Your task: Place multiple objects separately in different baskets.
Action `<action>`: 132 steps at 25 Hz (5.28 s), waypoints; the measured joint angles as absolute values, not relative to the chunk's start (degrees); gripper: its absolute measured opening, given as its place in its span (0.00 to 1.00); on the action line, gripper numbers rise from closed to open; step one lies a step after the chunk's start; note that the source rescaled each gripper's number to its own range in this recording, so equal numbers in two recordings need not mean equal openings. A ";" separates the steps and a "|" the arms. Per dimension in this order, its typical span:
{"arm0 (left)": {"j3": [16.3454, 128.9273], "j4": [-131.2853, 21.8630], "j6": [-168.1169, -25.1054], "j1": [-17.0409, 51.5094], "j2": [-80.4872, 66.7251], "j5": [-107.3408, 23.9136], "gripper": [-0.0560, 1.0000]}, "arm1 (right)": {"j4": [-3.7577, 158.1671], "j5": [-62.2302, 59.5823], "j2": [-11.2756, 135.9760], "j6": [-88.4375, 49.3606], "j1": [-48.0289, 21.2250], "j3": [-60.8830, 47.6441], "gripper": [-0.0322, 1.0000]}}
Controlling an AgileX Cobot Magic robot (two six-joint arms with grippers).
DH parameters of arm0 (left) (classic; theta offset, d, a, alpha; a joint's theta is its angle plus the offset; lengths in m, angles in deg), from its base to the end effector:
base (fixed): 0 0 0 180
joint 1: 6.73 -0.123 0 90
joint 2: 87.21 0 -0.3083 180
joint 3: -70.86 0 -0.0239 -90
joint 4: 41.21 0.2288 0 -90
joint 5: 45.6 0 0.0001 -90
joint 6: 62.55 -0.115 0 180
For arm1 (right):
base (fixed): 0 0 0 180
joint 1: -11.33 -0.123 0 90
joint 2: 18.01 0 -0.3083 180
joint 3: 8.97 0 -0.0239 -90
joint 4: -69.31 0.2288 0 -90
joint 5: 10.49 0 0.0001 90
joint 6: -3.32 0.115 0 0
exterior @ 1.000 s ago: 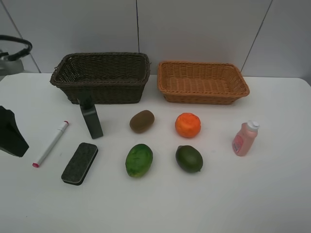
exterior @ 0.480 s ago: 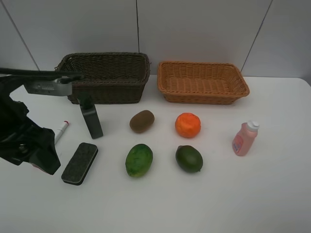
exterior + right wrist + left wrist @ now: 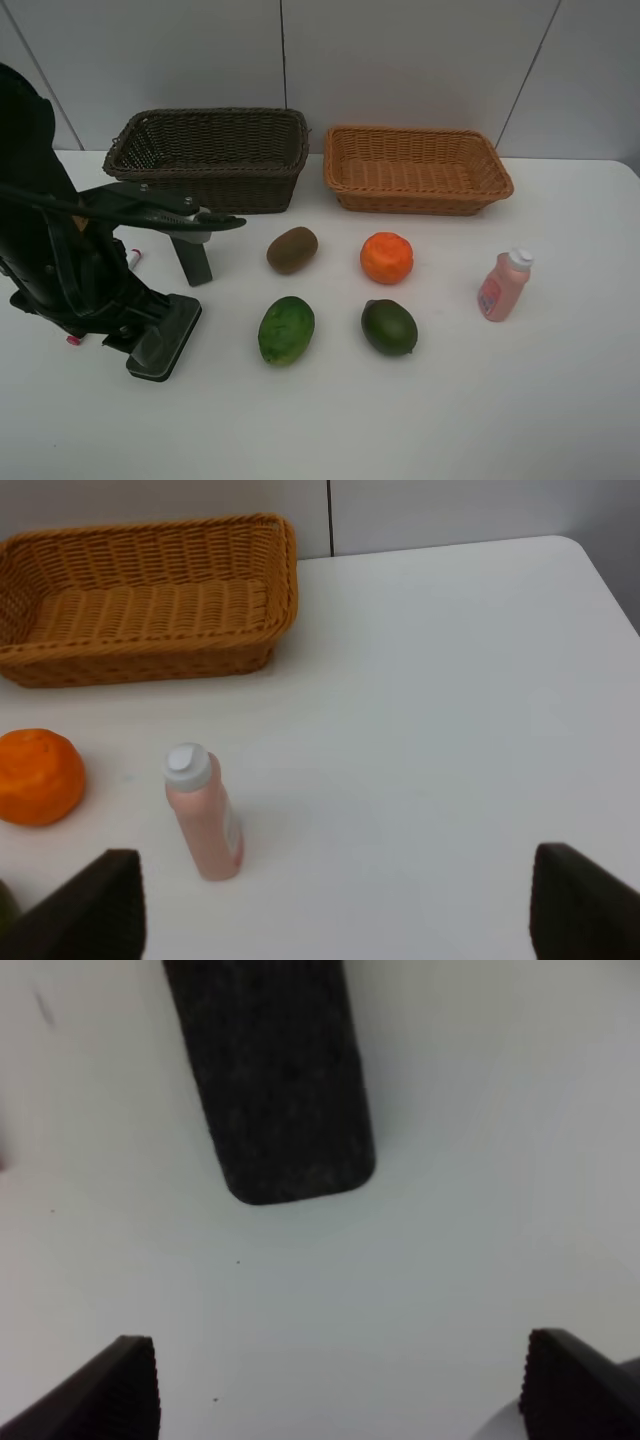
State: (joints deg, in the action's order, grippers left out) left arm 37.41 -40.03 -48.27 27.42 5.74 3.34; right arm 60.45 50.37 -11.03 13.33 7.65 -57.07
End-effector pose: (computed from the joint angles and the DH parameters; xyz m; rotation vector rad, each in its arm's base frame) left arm 0.1859 -0.1240 0.1997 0.5475 3.0113 -0.0286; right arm -0.0284 -0.0173 0.2616 0.1205 2.0106 -0.0323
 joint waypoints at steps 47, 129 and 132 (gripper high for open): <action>37.52 -30.28 -40.93 27.42 26.54 -21.37 0.96 | 60.45 50.33 -11.03 13.33 7.65 -57.07 0.95; 110.91 -39.18 -49.08 6.27 42.61 22.93 0.85 | 60.45 50.33 -11.03 13.33 7.65 -57.07 0.95; 109.34 -42.15 -51.11 6.27 40.38 23.00 0.85 | 60.45 50.33 -11.03 13.33 7.65 -57.07 0.95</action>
